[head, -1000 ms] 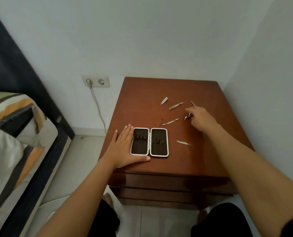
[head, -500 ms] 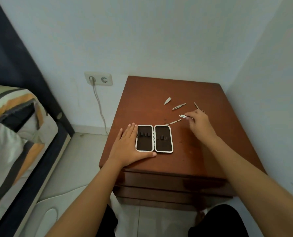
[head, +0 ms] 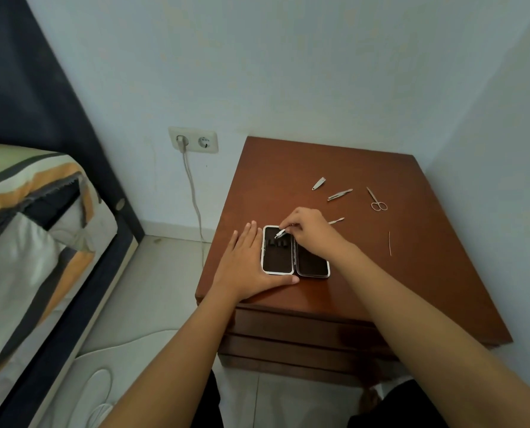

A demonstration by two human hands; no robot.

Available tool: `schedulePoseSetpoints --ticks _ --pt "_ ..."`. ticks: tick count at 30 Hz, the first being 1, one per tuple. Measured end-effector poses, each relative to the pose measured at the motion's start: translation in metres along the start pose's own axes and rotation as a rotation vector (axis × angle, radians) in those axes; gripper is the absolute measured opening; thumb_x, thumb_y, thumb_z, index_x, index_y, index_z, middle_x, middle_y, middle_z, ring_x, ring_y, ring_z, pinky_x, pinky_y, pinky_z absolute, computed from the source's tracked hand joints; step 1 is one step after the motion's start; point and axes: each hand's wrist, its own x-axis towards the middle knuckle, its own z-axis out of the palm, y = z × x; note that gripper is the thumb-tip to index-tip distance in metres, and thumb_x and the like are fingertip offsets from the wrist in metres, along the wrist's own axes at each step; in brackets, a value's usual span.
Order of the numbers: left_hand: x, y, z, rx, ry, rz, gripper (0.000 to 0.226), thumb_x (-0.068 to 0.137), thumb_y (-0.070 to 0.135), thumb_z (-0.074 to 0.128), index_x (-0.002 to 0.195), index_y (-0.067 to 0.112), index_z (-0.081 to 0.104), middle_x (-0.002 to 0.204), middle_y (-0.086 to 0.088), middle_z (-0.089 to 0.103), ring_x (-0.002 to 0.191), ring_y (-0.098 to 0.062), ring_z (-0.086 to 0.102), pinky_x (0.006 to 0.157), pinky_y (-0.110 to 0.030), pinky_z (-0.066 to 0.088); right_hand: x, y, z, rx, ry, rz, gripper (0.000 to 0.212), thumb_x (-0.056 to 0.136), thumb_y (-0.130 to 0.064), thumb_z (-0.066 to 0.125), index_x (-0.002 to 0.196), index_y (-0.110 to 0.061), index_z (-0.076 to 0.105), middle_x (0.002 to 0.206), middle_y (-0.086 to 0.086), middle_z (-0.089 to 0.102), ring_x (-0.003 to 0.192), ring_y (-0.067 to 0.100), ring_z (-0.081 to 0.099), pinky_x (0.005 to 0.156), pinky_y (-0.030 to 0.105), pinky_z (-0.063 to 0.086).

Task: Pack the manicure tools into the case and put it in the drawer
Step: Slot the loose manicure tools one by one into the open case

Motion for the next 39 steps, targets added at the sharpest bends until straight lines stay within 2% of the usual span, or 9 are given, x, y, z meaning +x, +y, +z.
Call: schedulePoseSetpoints --ticks 5,10,19,26,29,31,32,36,39 --pt "0.001 -0.002 0.002 0.003 0.003 -0.001 0.128 0.054 0.093 0.039 0.15 0.016 0.005 0.16 -0.005 0.003 0.146 -0.012 -0.004 0.118 -0.034 -0.007 0.019 -0.009 -0.001 -0.133 -0.164 -0.027 0.019 0.087 -0.005 0.056 0.093 -0.012 0.073 0.112 0.009 0.058 0.102 0.026 0.057 0.091 0.039 0.048" --pt "0.001 -0.002 0.002 -0.001 0.011 -0.011 0.129 0.051 0.094 0.039 0.15 0.017 0.006 0.16 -0.004 0.003 0.146 -0.012 -0.004 0.117 -0.033 -0.007 0.033 -0.022 -0.003 -0.247 -0.311 -0.077 0.025 0.085 0.0 0.054 0.085 -0.014 0.075 0.093 0.008 0.052 0.085 0.027 0.06 0.077 0.035 0.053" --pt "0.0 0.0 -0.001 -0.017 0.003 -0.019 0.129 0.052 0.093 0.041 0.15 0.017 0.005 0.16 -0.004 0.003 0.146 -0.012 -0.004 0.116 -0.033 -0.007 0.007 -0.009 0.005 -0.001 -0.068 -0.067 0.019 0.081 -0.005 0.064 0.096 -0.015 0.072 0.107 0.006 0.07 0.101 0.02 0.063 0.095 0.036 0.05" --pt "0.0 0.001 -0.002 -0.03 0.004 -0.021 0.128 0.053 0.091 0.044 0.15 0.017 0.006 0.16 -0.003 0.003 0.146 -0.011 -0.004 0.115 -0.031 -0.007 -0.013 0.003 0.007 0.064 -0.099 -0.226 0.025 0.089 -0.012 0.057 0.113 -0.014 0.067 0.124 0.001 0.064 0.117 0.009 0.057 0.102 0.024 0.042" --pt "0.0 0.002 -0.005 -0.035 0.007 -0.025 0.129 0.052 0.089 0.048 0.15 0.015 0.007 0.16 -0.003 0.003 0.146 -0.011 -0.004 0.116 -0.031 -0.008 0.002 0.015 -0.008 0.226 0.168 -0.109 0.021 0.09 -0.012 0.056 0.109 -0.009 0.067 0.119 0.008 0.066 0.112 0.013 0.057 0.1 0.023 0.04" --pt "0.001 0.001 -0.004 -0.03 0.011 -0.019 0.129 0.052 0.09 0.048 0.15 0.017 0.007 0.16 -0.002 0.002 0.146 -0.011 -0.004 0.116 -0.031 -0.007 0.025 0.029 -0.022 0.205 0.309 0.04 0.023 0.091 -0.012 0.054 0.11 -0.008 0.066 0.118 0.011 0.065 0.111 0.019 0.056 0.095 0.02 0.037" --pt "0.001 0.001 -0.004 -0.027 0.016 -0.016 0.128 0.052 0.09 0.047 0.15 0.018 0.006 0.16 -0.002 0.002 0.146 -0.011 -0.004 0.116 -0.032 -0.007 0.039 0.037 -0.028 0.162 0.336 0.105 0.025 0.091 -0.013 0.053 0.112 -0.007 0.064 0.12 0.012 0.064 0.113 0.022 0.055 0.094 0.02 0.035" --pt "0.002 -0.002 -0.001 -0.037 0.048 -0.002 0.127 0.051 0.09 0.048 0.15 0.02 0.009 0.16 -0.001 0.006 0.146 -0.011 -0.002 0.115 -0.03 -0.009 0.088 0.064 -0.038 0.073 0.324 0.322 0.038 0.092 -0.02 0.051 0.128 -0.009 0.051 0.132 0.021 0.05 0.125 0.033 0.045 0.107 0.037 0.033" --pt "0.004 -0.003 0.0 -0.034 0.067 0.004 0.128 0.049 0.091 0.048 0.149 0.02 0.013 0.159 -0.001 0.009 0.146 -0.011 0.001 0.116 -0.03 -0.007 0.103 0.071 -0.032 0.028 0.26 0.395 0.045 0.092 -0.024 0.052 0.134 -0.008 0.045 0.141 0.023 0.04 0.134 0.034 0.034 0.111 0.038 0.027"
